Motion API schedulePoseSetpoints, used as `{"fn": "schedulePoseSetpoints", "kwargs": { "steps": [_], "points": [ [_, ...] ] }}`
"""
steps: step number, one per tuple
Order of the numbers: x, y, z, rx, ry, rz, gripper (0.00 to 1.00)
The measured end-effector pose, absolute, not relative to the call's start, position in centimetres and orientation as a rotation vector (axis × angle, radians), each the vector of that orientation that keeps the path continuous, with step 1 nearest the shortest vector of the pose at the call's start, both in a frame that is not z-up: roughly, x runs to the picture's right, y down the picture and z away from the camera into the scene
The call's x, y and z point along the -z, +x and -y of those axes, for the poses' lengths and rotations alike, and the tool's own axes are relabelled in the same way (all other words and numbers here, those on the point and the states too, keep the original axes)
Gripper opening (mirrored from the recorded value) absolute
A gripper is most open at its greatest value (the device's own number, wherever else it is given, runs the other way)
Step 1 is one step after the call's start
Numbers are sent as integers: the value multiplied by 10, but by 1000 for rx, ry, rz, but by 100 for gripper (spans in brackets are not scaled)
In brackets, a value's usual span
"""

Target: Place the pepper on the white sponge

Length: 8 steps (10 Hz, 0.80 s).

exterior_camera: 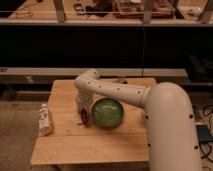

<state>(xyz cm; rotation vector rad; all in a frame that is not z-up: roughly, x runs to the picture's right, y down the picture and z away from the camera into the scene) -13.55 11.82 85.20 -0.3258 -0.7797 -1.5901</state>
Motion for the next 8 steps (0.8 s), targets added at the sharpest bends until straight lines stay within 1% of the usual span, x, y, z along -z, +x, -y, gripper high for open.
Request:
{"fn": "schedulePoseSetpoints", "kwargs": {
  "steps": [4,5,7,8],
  "points": [
    [-843,-141,-120,1586,-345,785,23],
    [-845,-140,-121,1581,-356,787,26],
    [-849,-139,-122,1579,-376,784,45],
    [-851,-141,-122,1580,-380,783,56]
  ]
}}
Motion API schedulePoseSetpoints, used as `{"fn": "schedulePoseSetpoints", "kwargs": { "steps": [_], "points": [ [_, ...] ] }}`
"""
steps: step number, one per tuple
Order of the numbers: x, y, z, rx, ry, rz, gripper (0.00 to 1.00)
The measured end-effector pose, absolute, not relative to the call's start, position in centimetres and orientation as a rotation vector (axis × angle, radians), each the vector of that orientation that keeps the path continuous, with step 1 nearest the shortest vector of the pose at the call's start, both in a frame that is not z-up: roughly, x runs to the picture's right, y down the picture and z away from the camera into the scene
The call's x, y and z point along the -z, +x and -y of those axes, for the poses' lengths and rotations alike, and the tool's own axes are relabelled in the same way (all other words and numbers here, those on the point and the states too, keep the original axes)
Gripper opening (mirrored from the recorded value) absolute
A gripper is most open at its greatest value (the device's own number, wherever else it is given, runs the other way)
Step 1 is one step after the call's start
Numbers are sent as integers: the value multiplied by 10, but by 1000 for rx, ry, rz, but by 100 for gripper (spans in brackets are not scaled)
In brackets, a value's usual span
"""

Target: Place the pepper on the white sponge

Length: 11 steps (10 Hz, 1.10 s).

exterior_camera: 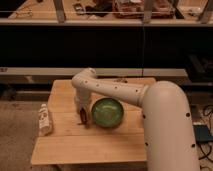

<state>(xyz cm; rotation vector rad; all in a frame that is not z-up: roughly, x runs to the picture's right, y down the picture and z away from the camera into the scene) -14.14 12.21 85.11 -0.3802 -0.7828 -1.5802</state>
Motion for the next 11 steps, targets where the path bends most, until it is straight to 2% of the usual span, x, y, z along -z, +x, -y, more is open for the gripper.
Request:
{"fn": "schedulePoseSetpoints", "kwargs": {
  "steps": [1,3,8,11],
  "points": [
    [-853,-142,-122,1575,-385,783,68],
    [-855,-143,-122,1562,-392,779,79],
    [-860,-146,-122,1538,-432,759,80],
    [-853,-145,-108,1553,-417,717,80]
  ]
}}
